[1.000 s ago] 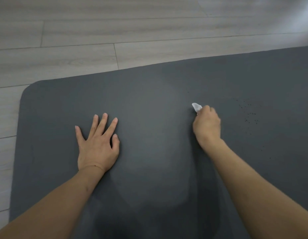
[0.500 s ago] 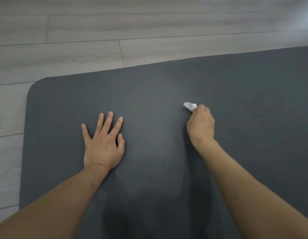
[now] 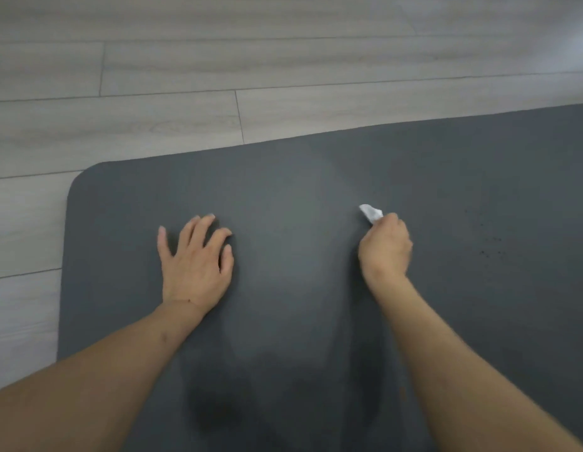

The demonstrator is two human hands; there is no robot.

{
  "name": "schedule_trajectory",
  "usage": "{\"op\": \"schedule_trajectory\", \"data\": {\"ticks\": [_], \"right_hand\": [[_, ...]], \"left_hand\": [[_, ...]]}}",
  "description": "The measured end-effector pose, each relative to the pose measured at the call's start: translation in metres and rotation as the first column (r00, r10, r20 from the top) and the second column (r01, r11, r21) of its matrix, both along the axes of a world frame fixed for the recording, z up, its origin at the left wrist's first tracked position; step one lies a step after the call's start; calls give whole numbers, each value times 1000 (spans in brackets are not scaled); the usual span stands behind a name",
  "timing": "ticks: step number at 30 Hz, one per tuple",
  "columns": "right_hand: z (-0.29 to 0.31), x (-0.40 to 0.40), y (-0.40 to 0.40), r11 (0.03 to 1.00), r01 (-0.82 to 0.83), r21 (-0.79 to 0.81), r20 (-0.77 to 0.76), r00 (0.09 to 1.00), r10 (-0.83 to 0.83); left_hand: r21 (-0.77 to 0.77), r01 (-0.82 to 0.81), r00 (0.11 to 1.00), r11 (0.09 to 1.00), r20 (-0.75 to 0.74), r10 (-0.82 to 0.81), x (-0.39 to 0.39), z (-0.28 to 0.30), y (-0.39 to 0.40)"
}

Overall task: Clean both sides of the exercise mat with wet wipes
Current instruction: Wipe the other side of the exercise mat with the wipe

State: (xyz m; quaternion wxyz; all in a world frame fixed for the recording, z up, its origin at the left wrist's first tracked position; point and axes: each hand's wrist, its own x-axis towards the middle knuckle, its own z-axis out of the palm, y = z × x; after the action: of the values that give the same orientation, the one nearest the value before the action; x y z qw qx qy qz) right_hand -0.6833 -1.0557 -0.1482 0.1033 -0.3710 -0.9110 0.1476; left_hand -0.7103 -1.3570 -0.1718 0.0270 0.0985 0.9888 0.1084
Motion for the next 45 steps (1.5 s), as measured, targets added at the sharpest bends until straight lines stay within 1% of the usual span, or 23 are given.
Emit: {"op": "schedule_trajectory", "data": {"ticks": [2, 4, 6, 7, 9, 11, 13, 14, 16, 18, 21, 23, 25, 27, 28, 30, 32, 35, 37, 39, 41, 43, 45], "right_hand": [[-3, -3, -66, 980, -193, -45, 15, 981, 193], [-8, 7, -132, 867, -497, -34, -12, 868, 497], [-13, 6, -133, 719, -693, 46, -59, 717, 695], [-14, 2, -110, 695, -715, 74, -47, 693, 719], [-11, -9, -46, 802, -589, 101, 3, 806, 591], [-7, -16, 18, 957, -285, 44, 19, 958, 285], [-4, -20, 28, 998, -55, 13, -29, 998, 56], [-5, -24, 8, 999, -46, 4, -63, 997, 46], [-12, -32, -59, 975, -214, -51, -152, 967, 204], [-17, -30, -120, 873, -485, -57, -117, 871, 477], [-18, -32, -101, 700, -713, 36, -37, 699, 714], [-12, -40, -42, 788, -614, 52, 24, 789, 614], [-8, -49, 14, 939, -343, 36, 23, 939, 342], [-9, -55, 18, 994, -112, 4, -20, 993, 112], [-11, -59, -5, 995, -95, -19, -45, 995, 94], [-16, -61, -71, 965, -248, -81, -83, 967, 242], [-23, -53, -128, 851, -524, -47, -78, 851, 520], [-25, -55, -106, 691, -723, 15, -62, 689, 722], [-20, -61, -47, 773, -632, 57, -41, 772, 634], [-14, -63, 13, 941, -336, 46, -14, 942, 337], [-10, -66, 23, 998, -60, 3, -7, 998, 60], [-13, -75, -25, 991, -120, -60, -66, 991, 116], [-21, -76, -96, 904, -409, -126, -153, 908, 390]], "left_hand": [[20, -79, 995, 997, 60, 78, -10, -4, 2], [3, -71, 996, 997, 63, 71, -15, -10, 3], [-9, -52, 996, 999, 66, 53, -16, -11, 1], [-21, -51, 996, 998, 66, 52, -17, -11, 1], [-55, -47, 997, 997, 64, 51, -18, -12, 1], [-81, -46, 995, 996, 80, 52, -20, -13, 2], [-91, -46, 995, 995, 84, 54, -21, -13, 4], [-89, -46, 995, 995, 82, 54, -21, -13, 4], [-79, -53, 996, 996, 72, 58, -22, -13, 2], [-66, -47, 996, 997, 69, 51, -25, -12, 1], [-47, -68, 996, 997, 60, 71, -29, -13, 0], [-60, -72, 995, 996, 58, 76, -29, -14, 1], [-72, -80, 995, 994, 62, 85, -28, -14, 2], [-78, -70, 995, 994, 68, 76, -28, -14, 2], [-78, -67, 995, 995, 68, 72, -30, -14, 2], [-74, -61, 996, 995, 66, 66, -32, -14, 1], [-70, -53, 996, 996, 62, 57, -34, -13, 0], [-79, -48, 996, 996, 70, 53, -36, -13, -3], [-84, -46, 996, 995, 73, 53, -38, -12, -2], [-91, -45, 996, 995, 71, 51, -39, -12, -1], [-96, -46, 996, 994, 70, 53, -41, -14, -1], [-97, -46, 996, 994, 71, 53, -43, -14, -1], [-97, -45, 996, 994, 69, 52, -44, -15, -2]]}}
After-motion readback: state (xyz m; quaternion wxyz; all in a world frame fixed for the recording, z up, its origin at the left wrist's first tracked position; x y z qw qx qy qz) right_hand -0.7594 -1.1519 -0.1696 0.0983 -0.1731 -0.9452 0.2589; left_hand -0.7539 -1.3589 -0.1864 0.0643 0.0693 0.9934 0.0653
